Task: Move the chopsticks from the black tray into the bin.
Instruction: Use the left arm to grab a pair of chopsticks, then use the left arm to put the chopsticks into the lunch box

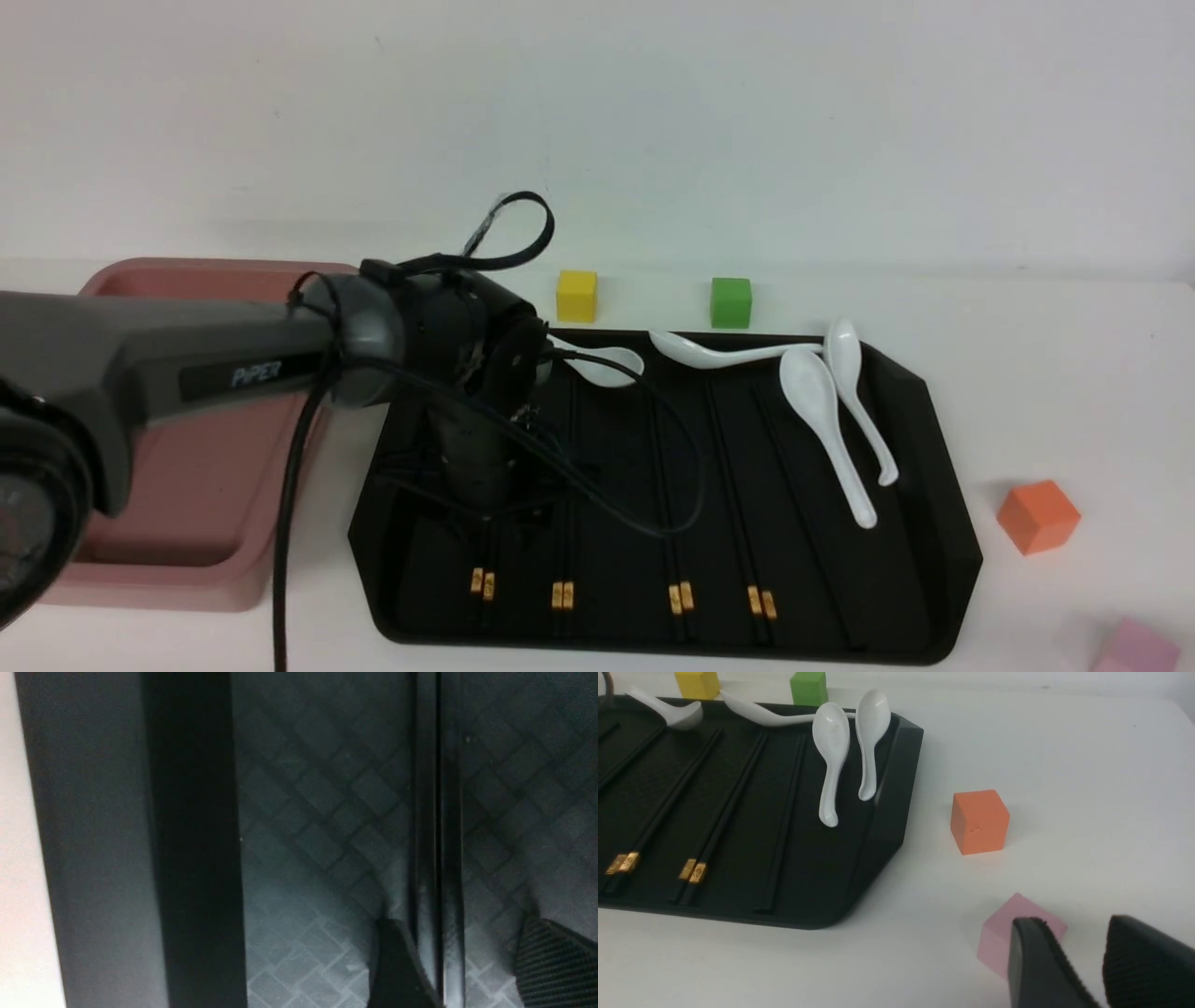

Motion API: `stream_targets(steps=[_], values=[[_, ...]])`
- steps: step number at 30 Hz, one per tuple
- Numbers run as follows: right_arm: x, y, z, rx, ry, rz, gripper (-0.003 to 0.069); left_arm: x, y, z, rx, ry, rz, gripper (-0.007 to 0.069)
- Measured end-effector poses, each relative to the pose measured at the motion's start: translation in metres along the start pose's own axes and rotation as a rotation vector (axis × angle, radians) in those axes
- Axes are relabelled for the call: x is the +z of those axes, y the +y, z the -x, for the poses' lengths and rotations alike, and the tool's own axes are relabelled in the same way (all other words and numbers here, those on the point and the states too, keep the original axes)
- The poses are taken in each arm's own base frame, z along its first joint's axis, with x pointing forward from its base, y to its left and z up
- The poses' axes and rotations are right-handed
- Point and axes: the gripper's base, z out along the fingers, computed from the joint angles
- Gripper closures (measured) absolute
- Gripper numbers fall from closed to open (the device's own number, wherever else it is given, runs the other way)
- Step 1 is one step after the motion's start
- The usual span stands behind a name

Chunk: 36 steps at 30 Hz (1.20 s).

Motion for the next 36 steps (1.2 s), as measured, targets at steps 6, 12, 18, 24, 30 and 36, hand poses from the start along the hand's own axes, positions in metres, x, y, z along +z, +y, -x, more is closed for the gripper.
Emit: stream_targets(steps=[6,12,18,24,30,36], values=[[0.0,0.0,0.0,0.0,0.0,0.0,0.0419,0.001,0.0,0.0,0.001,0.008,0.006,0.0254],[0.0,0.0,0.0,0.0,0.0,0.0,0.0419,0.001,-0.002,0.0,-0.002,0.012,0.001,0.0393],[0.0,0.0,0.0,0.0,0.0,0.0,0.0419,-0.006,-0.002,-0.001,-0.013,0.007,0.005,0.0513],[0.0,0.0,0.0,0.0,0.0,0.0,0.0419,-0.072,0.005,0.005,-0.069,-0.049,-0.02,0.0512],[0.0,0.0,0.0,0.0,0.0,0.0,0.0419,-0.202,0.054,0.013,-0.147,-0.239,-0.082,0.0512],[0.0,0.0,0.0,0.0,0.0,0.0,0.0419,-0.238,0.149,0.009,-0.369,-0.257,0.014,0.0512]])
